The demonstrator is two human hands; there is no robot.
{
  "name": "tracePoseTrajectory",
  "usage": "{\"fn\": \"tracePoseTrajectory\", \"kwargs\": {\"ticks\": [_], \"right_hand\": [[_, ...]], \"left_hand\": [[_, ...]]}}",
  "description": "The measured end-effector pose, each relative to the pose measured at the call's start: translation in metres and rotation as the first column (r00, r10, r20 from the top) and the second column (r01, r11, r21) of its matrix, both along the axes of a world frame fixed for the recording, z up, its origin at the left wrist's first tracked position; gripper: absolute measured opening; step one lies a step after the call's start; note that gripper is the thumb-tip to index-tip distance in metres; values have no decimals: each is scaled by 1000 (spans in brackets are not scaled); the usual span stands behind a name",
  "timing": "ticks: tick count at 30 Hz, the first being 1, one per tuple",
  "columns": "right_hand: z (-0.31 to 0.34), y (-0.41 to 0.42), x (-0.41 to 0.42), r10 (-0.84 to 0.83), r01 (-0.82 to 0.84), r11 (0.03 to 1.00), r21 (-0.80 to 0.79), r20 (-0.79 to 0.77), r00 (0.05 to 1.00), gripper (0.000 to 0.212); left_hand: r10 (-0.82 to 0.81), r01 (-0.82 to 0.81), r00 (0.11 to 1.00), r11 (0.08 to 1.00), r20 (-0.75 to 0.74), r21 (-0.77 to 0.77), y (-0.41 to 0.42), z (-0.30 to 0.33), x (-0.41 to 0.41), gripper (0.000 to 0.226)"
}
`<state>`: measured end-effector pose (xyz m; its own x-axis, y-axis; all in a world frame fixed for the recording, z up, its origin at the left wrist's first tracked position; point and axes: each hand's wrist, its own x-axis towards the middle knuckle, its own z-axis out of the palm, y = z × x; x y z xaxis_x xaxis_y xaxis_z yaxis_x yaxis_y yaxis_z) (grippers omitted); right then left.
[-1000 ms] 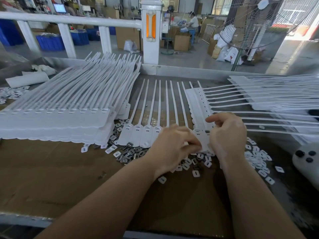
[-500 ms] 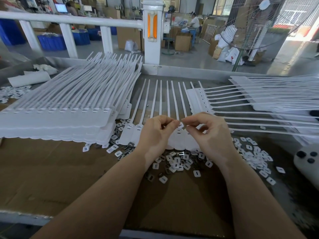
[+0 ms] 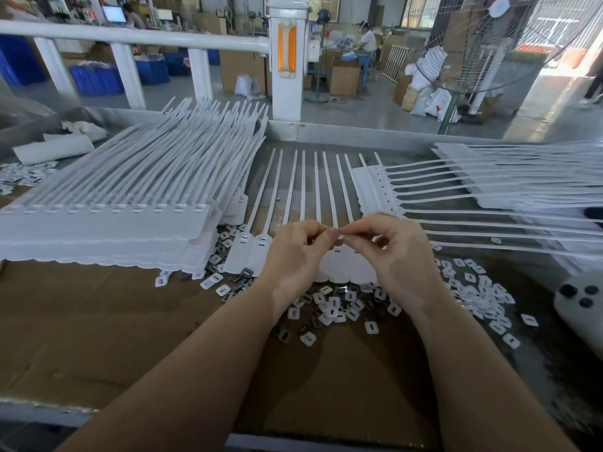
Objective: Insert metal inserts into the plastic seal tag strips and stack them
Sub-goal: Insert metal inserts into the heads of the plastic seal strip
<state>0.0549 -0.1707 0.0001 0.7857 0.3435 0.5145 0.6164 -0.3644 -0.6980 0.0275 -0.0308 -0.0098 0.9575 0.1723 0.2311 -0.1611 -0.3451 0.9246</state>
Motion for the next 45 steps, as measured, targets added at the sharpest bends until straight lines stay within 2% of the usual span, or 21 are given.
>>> {"fn": "tracePoseTrajectory", "kwargs": {"ticks": [8,13,21,26,28,29,31,32,39,45], "right_hand": [[-5,0,5,-68,66,997,-30,-46,997,9],[-5,0,4,-72,73,997,-20,16,997,7],[-5,-1,2,-44,59,993,-107,135,990,10],[-6,-3,4,-138,164,974,-160,162,977,11],[-8,-7,7,-236,267,945,-187,172,956,10],[-8,-9,8,-287,320,926,-201,175,942,10],[-9,-13,10,-374,408,881,-240,175,911,11],[-10,-15,10,-406,441,855,-274,176,897,12],[-13,-21,12,-489,525,712,-467,207,847,13],[-14,-25,14,-555,592,619,-516,247,795,14]], "left_hand": [[1,-3,999,999,36,42,1,-2,1,8],[-9,7,1000,997,27,71,0,-2,1,10],[-8,8,1000,1000,-9,-7,1,0,1,16],[-58,59,998,998,-21,31,0,0,0,18],[-71,71,997,986,-7,151,-1,-3,1,20],[-78,76,997,960,-1,268,-1,-5,1,21],[-83,71,997,857,0,511,-1,-10,2,25],[-81,67,997,817,0,572,-1,-12,3,26],[-54,36,998,833,17,553,2,-15,6,24],[-60,53,998,835,-5,548,3,-15,7,25]]}}
